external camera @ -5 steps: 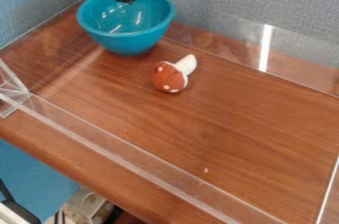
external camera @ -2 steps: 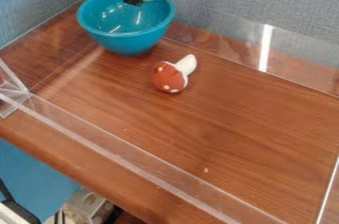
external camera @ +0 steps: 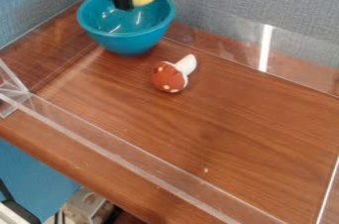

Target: Put the yellow object in the blue bowl

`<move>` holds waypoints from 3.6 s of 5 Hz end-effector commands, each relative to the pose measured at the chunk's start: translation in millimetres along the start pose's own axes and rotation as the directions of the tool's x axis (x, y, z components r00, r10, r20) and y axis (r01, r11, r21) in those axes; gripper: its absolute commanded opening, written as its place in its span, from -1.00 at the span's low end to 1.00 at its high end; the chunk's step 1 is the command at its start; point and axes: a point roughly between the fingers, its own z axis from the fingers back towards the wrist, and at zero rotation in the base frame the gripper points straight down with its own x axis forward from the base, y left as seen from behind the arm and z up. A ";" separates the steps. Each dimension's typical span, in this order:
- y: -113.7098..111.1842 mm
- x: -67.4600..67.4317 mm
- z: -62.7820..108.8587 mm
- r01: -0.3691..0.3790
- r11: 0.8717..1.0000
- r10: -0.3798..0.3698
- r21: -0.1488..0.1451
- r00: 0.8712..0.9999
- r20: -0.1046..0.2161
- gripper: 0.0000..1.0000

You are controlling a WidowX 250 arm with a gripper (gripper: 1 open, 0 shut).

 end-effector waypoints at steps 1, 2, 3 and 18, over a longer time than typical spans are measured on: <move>-12.0 11.3 13.6 -0.028 0.998 0.029 -0.053 0.999 0.016 -1.00; -17.7 15.4 8.4 -0.033 0.998 0.034 -0.047 0.999 0.014 -1.00; -15.6 18.1 -2.2 -0.035 0.999 0.036 -0.042 0.999 0.013 -1.00; 14.1 -35.3 41.5 -0.235 0.972 0.235 -0.006 0.972 -0.012 -1.00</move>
